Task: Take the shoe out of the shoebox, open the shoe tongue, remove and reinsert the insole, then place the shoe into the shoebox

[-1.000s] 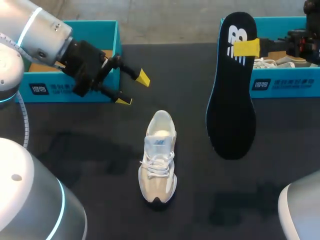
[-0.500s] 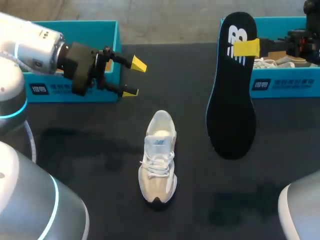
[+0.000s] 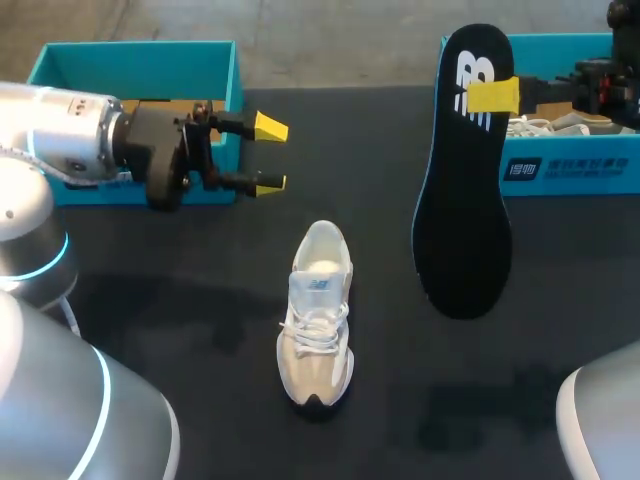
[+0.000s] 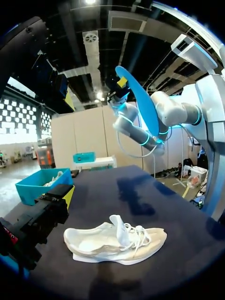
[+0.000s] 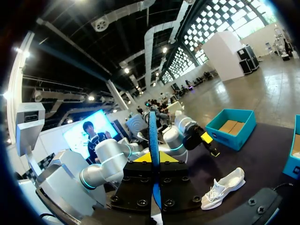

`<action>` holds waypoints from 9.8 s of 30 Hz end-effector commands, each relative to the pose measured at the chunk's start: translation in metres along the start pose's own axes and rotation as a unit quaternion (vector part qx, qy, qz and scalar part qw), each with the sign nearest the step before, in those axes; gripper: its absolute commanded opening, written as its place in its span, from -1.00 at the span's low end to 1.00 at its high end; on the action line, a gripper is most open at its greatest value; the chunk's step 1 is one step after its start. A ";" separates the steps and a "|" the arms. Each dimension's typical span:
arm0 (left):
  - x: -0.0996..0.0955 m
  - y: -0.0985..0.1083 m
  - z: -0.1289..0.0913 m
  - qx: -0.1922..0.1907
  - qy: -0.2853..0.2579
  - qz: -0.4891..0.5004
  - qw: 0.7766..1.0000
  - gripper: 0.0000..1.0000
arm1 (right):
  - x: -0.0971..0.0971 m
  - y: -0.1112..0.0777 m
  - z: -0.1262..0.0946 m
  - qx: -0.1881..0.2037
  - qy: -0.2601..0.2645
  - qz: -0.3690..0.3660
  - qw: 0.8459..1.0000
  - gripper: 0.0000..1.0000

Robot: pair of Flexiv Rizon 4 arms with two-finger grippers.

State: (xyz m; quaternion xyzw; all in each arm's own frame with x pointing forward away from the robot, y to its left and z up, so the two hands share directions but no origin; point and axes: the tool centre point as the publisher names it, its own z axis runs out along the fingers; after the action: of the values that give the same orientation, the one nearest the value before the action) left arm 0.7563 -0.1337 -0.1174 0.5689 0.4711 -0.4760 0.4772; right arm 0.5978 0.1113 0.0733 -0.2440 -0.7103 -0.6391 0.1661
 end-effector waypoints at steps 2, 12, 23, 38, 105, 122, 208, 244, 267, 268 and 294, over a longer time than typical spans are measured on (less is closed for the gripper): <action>-0.003 -0.004 0.004 -0.012 -0.004 -0.011 1.000 1.00 | -0.002 0.002 0.003 0.001 0.001 0.000 1.000 -1.00; -0.003 -0.004 0.005 -0.006 -0.006 -0.016 1.000 1.00 | -0.002 0.002 0.003 0.001 0.001 0.000 1.000 -1.00; -0.003 -0.004 0.005 -0.006 -0.006 -0.016 1.000 1.00 | -0.043 0.032 0.004 0.042 0.042 0.038 0.997 -1.00; -0.003 -0.004 0.005 -0.006 -0.006 -0.016 1.000 1.00 | -0.110 0.056 0.002 0.066 0.074 0.123 0.987 -1.00; -0.003 -0.004 0.005 -0.006 -0.006 -0.016 1.000 1.00 | -0.237 0.062 0.060 0.024 0.019 0.442 0.897 -1.00; -0.003 -0.004 0.005 -0.006 -0.006 -0.016 1.000 1.00 | -0.265 0.062 0.086 0.015 0.012 0.498 0.867 -1.00; -0.025 0.019 0.048 -0.017 -0.039 0.031 0.999 0.29 | -0.298 0.038 0.124 0.003 0.027 0.591 0.806 -1.00; -0.034 0.025 0.062 -0.031 -0.044 0.050 0.997 -1.00 | -0.298 0.038 0.124 0.003 0.027 0.591 0.806 -1.00; -0.033 0.025 0.050 -0.036 -0.042 0.056 0.997 -1.00 | -0.288 0.042 0.115 0.006 0.029 0.579 0.814 1.00; -0.032 0.025 0.048 -0.037 -0.040 0.056 0.997 -1.00 | -0.286 0.042 0.114 0.007 0.030 0.576 0.817 1.00; -0.020 0.020 -0.025 -0.057 -0.046 0.011 0.997 -1.00 | -0.256 0.009 0.081 -0.001 0.042 0.498 0.866 1.00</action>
State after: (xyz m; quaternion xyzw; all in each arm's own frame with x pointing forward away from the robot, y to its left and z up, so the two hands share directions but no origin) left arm 0.7829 -0.1216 -0.0929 0.5240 0.4678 -0.4699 0.5345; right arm 0.8261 0.1613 -0.0699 -0.5366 -0.4875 -0.4785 0.4955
